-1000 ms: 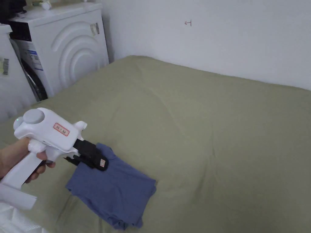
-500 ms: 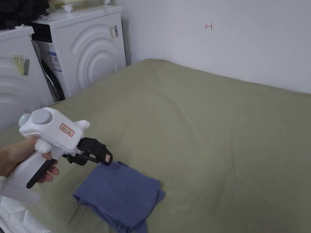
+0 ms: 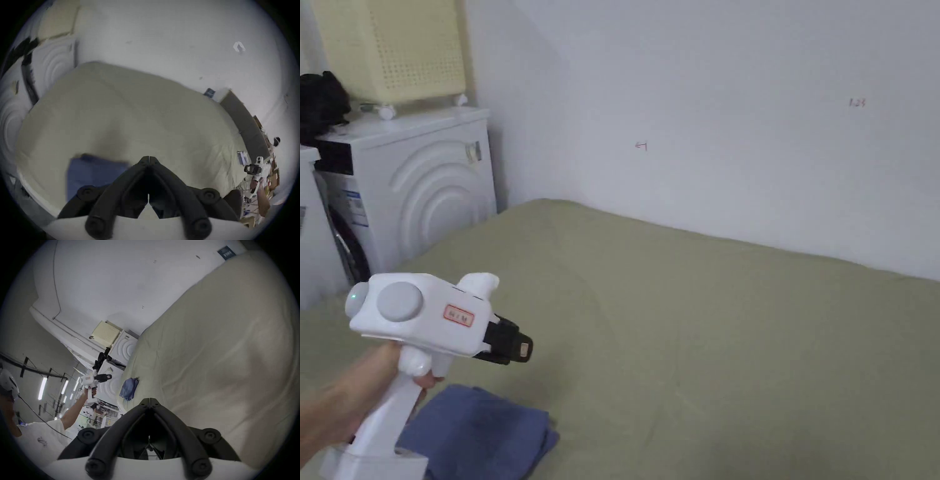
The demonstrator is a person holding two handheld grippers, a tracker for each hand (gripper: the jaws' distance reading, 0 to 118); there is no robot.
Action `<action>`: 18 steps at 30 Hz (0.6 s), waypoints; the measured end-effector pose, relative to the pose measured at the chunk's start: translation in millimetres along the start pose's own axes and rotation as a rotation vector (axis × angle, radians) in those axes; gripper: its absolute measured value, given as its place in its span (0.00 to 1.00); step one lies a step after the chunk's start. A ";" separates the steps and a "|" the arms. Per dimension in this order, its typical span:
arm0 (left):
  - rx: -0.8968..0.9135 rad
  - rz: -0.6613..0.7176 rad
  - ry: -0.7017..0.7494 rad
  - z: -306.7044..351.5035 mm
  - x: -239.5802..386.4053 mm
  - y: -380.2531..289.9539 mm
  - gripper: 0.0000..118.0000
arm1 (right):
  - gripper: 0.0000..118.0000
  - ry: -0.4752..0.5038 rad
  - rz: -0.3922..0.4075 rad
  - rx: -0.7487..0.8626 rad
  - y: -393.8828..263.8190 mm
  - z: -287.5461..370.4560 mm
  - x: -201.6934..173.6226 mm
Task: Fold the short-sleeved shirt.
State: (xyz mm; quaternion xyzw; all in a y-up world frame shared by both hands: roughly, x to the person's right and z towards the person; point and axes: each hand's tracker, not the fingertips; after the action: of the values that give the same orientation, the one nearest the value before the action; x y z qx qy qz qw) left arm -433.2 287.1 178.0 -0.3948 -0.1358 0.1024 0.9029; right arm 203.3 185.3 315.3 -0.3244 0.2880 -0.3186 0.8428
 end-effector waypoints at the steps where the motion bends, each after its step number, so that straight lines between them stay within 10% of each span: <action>1: 0.053 -0.022 -0.025 -4.4 32.1 -1.3 0.00 | 0.00 -0.050 0.052 0.027 9.4 5.2 -8.4; 9: 0.458 -0.302 0.095 -13.2 271.9 -45.1 0.00 | 0.00 -0.754 0.608 0.399 51.3 20.9 -94.3; 18: 0.641 -0.308 0.193 -5.9 352.4 -70.0 0.00 | 0.00 -0.813 0.710 0.624 65.0 27.9 -137.3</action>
State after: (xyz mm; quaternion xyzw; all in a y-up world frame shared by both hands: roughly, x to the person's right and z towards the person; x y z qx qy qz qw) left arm -93.9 339.3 283.9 -0.0748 -0.0690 -0.0352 0.9942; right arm 158.7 333.0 323.6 -0.0427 -0.0724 0.0611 0.9946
